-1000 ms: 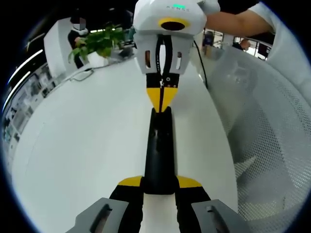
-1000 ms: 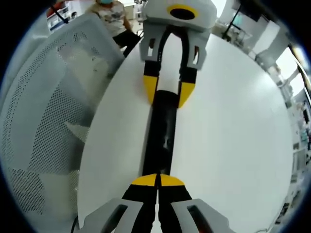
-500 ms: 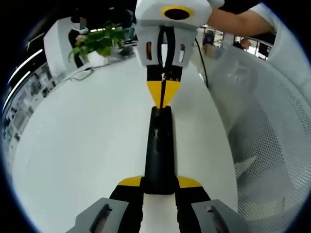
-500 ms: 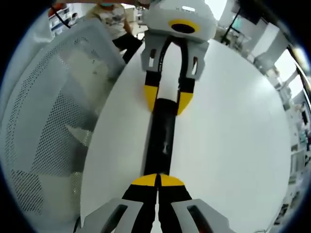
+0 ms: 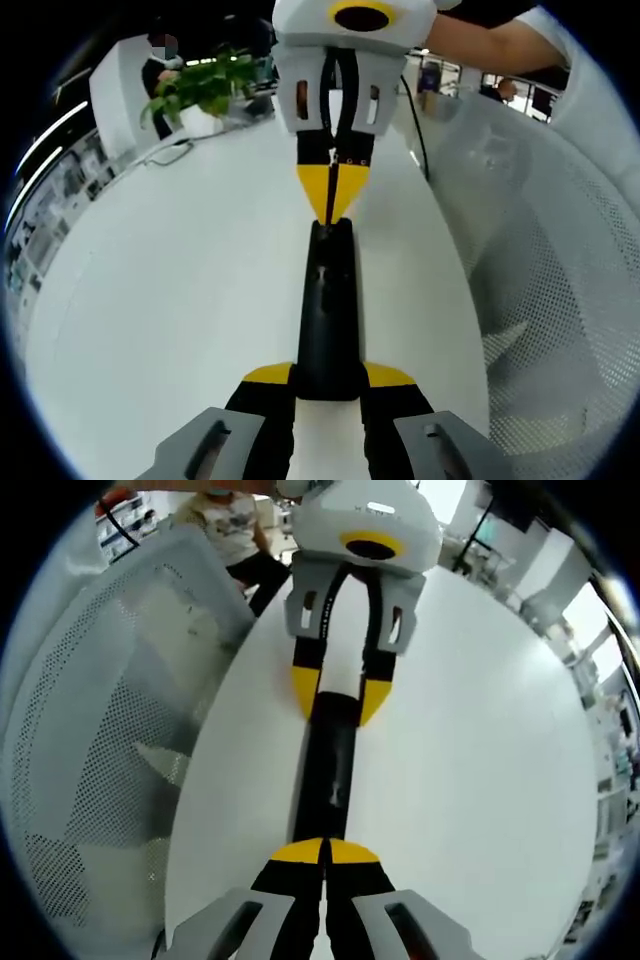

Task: Press the specified remote control buttons in sequence, fully releasing each button before pressing the next.

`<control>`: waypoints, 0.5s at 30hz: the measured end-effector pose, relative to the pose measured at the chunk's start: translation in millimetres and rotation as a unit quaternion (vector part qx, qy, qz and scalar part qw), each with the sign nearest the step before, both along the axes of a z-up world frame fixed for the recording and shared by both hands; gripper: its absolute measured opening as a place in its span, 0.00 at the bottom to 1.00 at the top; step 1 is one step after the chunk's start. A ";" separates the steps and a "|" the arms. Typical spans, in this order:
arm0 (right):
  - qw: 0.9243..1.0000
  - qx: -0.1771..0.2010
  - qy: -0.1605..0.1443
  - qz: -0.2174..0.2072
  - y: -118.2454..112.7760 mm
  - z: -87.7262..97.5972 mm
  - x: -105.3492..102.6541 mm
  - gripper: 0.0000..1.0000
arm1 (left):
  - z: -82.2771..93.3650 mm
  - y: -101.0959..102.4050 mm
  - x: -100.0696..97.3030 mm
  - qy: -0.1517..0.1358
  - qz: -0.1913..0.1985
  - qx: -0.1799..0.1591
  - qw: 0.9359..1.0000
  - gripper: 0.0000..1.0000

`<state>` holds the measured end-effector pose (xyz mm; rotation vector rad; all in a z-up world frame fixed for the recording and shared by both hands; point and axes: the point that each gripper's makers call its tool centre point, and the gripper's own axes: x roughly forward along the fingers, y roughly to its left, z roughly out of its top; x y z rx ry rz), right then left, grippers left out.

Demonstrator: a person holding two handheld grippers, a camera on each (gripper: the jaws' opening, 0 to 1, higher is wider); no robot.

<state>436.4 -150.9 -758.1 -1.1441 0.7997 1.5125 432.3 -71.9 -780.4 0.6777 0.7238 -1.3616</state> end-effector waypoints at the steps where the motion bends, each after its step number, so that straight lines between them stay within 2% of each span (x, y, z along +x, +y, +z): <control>1: 1.000 0.000 0.000 0.000 0.4 -0.5 0.0 0.00 | -0.1 0.0 0.1 0.000 0.000 0.000 1.000 0.24; 15: 1.000 -0.005 0.007 0.008 5.4 -8.0 0.4 0.00 | 0.1 0.2 0.6 0.001 0.000 -0.001 1.000 0.24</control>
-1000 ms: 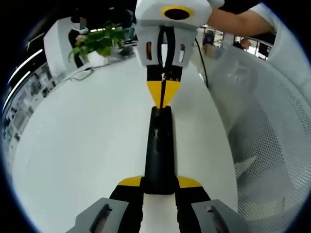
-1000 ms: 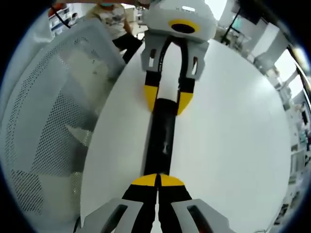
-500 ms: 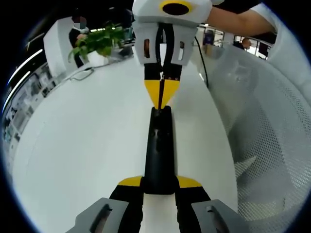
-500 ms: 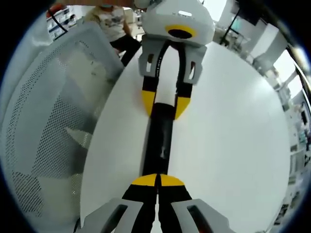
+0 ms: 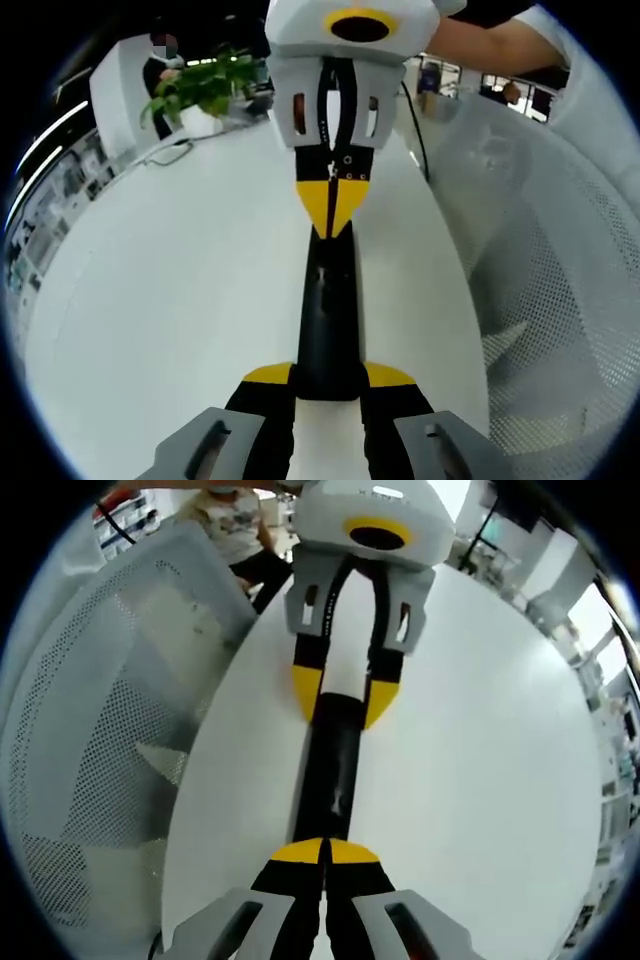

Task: Press the specified remote control buttons in sequence, fully releasing each button before pressing the next.

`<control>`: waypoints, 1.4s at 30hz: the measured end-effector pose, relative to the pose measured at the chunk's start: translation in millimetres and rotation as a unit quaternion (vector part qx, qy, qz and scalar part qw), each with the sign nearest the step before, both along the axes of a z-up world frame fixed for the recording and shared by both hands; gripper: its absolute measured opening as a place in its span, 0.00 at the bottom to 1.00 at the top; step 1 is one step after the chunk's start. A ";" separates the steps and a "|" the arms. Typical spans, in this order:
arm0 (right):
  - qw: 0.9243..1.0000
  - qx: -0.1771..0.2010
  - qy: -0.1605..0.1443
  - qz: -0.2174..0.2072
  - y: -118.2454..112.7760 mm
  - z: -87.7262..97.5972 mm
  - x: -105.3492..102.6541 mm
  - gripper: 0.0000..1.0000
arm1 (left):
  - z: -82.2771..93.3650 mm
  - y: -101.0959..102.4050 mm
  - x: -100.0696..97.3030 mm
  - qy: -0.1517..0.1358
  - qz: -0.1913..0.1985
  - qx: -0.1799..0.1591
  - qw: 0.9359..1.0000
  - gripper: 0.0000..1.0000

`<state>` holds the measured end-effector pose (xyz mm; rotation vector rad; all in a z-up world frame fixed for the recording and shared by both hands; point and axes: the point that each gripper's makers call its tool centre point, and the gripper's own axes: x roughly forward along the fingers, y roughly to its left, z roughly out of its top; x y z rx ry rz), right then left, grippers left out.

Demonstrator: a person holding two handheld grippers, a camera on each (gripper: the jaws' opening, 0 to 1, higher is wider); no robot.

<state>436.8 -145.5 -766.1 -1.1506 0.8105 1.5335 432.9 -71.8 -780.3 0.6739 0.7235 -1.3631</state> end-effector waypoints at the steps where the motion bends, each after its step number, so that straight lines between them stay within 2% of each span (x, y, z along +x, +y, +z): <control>1: 1.000 -0.001 0.000 0.001 0.2 -0.5 0.0 0.00 | 0.0 0.0 0.1 0.000 0.000 0.000 1.000 0.24; 42: 1.000 -0.022 0.004 0.011 5.2 -10.0 -0.9 0.00 | 0.2 -0.7 -1.1 0.000 0.001 -0.007 1.000 0.24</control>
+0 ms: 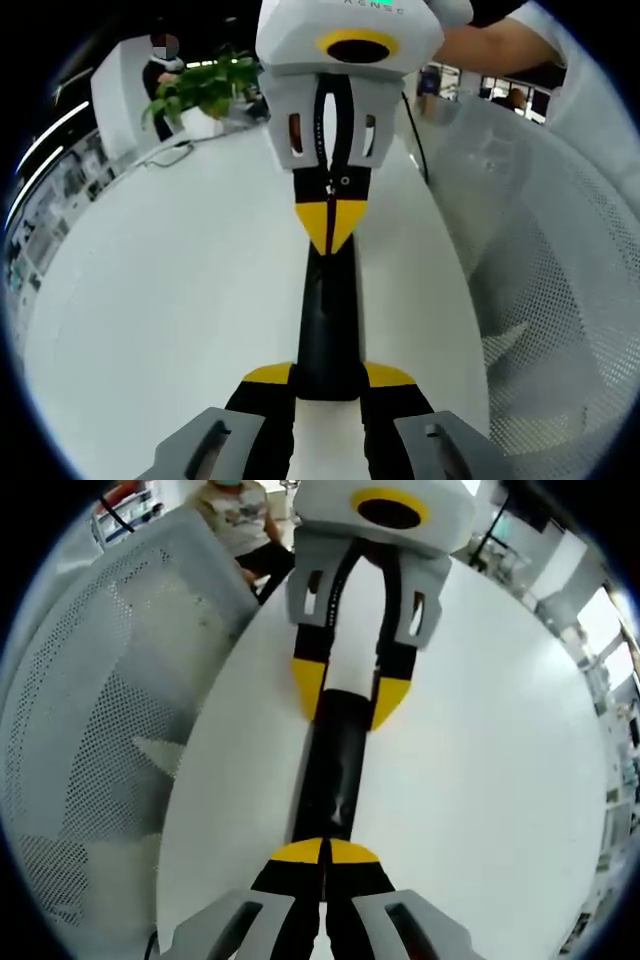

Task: Press the specified remote control buttons in sequence, fully releasing each button before pressing the next.

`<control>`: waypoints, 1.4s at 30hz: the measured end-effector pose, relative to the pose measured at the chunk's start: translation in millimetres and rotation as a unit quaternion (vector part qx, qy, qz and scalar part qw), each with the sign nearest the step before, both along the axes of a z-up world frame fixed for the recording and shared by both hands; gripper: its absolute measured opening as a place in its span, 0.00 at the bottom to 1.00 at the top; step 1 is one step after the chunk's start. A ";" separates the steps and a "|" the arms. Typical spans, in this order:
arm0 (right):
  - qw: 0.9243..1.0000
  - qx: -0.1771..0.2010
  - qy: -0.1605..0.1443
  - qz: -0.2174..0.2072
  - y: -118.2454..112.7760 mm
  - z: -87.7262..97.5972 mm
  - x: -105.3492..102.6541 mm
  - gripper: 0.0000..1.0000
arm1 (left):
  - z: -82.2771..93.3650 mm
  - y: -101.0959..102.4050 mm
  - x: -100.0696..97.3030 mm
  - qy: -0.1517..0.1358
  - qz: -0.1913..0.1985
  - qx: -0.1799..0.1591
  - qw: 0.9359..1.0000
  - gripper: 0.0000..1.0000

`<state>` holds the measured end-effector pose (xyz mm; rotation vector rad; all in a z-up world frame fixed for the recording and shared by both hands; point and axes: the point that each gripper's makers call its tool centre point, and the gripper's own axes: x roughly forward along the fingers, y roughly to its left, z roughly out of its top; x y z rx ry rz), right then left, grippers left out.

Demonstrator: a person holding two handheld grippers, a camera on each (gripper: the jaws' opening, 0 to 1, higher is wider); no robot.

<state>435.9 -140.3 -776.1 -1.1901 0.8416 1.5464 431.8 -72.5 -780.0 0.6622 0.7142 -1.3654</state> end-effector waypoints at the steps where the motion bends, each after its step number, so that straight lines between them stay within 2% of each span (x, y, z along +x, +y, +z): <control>1: 1.000 -0.003 0.000 0.000 0.2 -0.2 -0.1 0.00 | 0.2 0.0 -0.3 0.000 0.000 0.000 1.000 0.24; 15: 1.000 -0.013 -0.005 -0.007 0.0 -0.9 0.6 0.00 | -0.1 0.2 -0.1 0.000 0.001 0.000 1.000 0.24; 28: 1.000 0.013 0.004 -0.005 -0.5 1.1 0.1 0.00 | 0.8 0.0 -1.2 -0.001 0.000 0.003 1.000 0.24; 34: 1.000 0.011 0.006 0.003 -0.3 1.8 -0.3 0.00 | 0.9 -0.1 -1.4 -0.001 -0.001 0.004 1.000 0.24; 42: 1.000 0.030 0.006 -0.007 4.3 15.4 -1.4 0.00 | 1.3 -0.4 -2.1 -0.001 -0.003 0.006 1.000 0.24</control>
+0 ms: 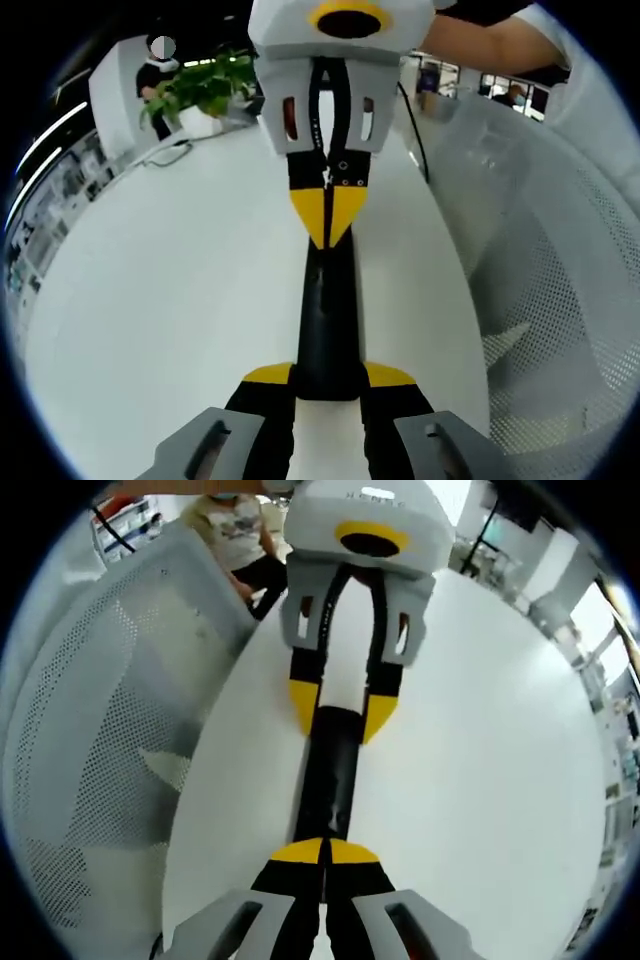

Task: Press the specified remote control buttons in sequence, fully releasing each button before pressing the next.

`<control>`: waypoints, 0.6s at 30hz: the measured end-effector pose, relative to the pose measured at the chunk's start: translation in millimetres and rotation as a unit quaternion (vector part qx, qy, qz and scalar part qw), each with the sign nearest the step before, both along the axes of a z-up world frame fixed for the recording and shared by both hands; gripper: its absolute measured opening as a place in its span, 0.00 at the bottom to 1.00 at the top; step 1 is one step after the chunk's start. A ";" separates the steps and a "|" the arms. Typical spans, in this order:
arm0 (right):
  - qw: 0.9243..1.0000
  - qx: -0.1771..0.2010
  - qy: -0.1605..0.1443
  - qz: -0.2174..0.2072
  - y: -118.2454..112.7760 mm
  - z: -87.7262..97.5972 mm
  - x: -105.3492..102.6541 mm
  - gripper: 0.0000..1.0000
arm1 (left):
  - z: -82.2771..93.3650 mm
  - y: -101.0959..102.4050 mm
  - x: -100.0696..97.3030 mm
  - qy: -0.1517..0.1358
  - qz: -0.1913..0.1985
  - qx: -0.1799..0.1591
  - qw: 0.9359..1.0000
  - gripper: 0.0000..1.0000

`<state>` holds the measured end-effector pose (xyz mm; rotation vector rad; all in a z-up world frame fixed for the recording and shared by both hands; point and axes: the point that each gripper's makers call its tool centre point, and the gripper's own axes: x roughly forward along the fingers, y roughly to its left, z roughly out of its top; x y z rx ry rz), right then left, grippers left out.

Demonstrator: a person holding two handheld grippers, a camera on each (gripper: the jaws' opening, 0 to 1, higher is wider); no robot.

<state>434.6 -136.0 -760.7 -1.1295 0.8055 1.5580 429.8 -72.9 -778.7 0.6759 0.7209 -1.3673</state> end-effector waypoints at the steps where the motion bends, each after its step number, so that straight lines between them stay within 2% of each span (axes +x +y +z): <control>1: 1.000 -0.001 -0.002 0.003 -0.3 0.2 -0.3 0.00 | 0.1 0.0 -0.2 0.000 0.000 0.000 1.000 0.24; 18: 1.000 -0.006 0.002 -0.005 2.0 0.7 11.8 0.00 | -1.1 0.8 2.5 0.000 0.000 -0.001 1.000 0.24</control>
